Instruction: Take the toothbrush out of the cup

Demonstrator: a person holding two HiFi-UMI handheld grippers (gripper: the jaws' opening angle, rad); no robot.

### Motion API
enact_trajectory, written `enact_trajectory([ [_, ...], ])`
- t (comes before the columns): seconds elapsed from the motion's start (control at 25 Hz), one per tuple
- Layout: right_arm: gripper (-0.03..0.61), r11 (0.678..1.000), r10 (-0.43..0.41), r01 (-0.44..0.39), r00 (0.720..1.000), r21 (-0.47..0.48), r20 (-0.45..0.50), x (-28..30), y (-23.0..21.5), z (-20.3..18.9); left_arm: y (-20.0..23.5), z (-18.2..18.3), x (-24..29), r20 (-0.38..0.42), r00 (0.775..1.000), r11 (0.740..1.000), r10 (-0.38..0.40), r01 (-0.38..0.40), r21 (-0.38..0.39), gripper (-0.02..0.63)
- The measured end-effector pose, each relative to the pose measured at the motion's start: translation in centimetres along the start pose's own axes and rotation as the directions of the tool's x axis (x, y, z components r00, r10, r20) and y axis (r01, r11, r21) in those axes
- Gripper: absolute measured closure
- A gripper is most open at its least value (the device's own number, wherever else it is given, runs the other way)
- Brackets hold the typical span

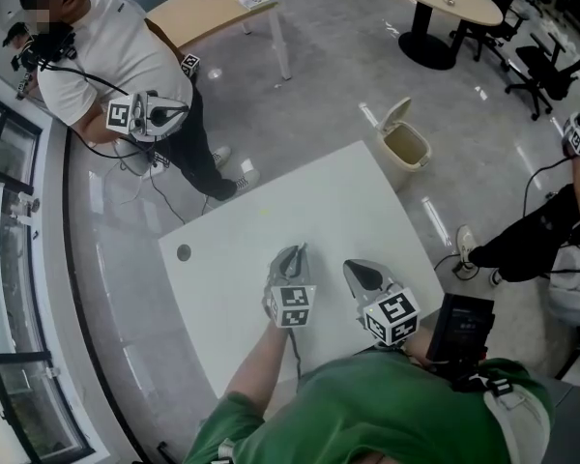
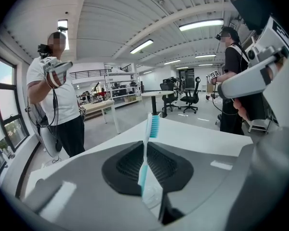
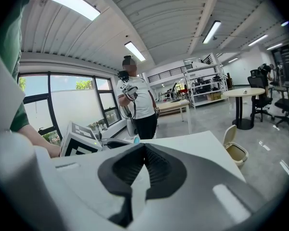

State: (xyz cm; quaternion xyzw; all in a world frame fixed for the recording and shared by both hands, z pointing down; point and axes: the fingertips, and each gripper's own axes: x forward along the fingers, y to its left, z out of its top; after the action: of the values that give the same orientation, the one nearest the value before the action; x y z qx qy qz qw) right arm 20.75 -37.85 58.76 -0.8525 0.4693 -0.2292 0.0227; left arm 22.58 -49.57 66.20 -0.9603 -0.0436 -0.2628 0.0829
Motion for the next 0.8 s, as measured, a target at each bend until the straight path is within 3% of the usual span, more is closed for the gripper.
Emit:
enact_trajectory([
  [0.4, 0.575, 0.999, 0.044, -0.043, 0.999, -0.03, 0.027, -0.1, 1.2, 0.7, 1.8, 1.5, -3.2, 0.11, 0.991, 0.993, 0.082, -0.072, -0.092, 0.586],
  [0.8, 0.575, 0.994, 0.093, -0.089, 0.993, -0.061, 0.066, -2.2, 2.3, 1.5, 2.9, 4.4, -8.3, 0.226, 0.952, 0.97, 0.209, -0.173, -0.17, 0.586],
])
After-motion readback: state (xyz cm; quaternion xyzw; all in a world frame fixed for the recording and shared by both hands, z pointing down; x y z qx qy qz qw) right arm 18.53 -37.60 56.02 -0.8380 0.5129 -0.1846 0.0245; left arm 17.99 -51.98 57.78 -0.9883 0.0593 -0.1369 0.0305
